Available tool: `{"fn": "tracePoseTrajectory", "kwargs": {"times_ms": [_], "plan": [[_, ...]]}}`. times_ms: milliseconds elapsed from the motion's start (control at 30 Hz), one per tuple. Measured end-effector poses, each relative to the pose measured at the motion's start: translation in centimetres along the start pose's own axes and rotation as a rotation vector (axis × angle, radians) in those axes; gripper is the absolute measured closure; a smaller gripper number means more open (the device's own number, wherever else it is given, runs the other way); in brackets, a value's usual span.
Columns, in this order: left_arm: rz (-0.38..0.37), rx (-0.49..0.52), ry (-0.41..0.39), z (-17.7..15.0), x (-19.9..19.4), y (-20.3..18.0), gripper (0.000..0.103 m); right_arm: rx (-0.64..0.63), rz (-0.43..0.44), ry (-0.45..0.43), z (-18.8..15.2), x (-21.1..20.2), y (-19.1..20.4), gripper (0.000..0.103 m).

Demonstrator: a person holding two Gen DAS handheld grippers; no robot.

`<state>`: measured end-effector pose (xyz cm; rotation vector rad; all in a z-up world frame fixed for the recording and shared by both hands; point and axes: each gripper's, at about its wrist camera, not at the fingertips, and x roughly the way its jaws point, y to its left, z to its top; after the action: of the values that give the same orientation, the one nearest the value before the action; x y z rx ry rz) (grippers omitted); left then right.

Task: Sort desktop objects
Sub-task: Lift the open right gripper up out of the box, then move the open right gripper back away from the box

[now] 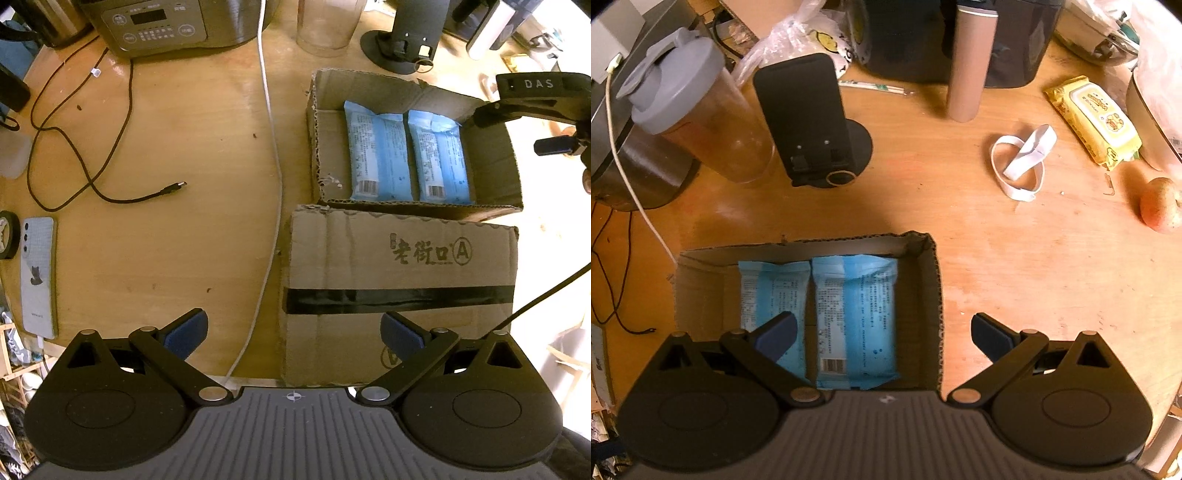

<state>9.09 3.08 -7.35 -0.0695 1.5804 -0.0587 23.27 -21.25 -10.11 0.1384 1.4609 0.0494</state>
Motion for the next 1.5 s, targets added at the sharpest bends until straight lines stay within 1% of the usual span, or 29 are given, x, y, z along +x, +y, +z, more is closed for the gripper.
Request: {"fn": "tracePoseTrajectory", "kwargs": {"times_ms": [667,1233,1500], "plan": [[-0.001,0.002,-0.005,-0.2,-0.2,-0.7,0.0,0.03,-0.05,0.005,-1.1,-0.1,-4.1,0.0],[0.006,-0.004,0.002,-0.5,-0.2,-0.8,0.0,0.028,-0.042,0.003,-1.5,0.0,-4.3,0.0],[0.01,0.002,0.005,-0.2,0.1,-0.7,0.0,0.029,-0.037,0.002,-1.7,0.0,-4.3,0.0]]}}
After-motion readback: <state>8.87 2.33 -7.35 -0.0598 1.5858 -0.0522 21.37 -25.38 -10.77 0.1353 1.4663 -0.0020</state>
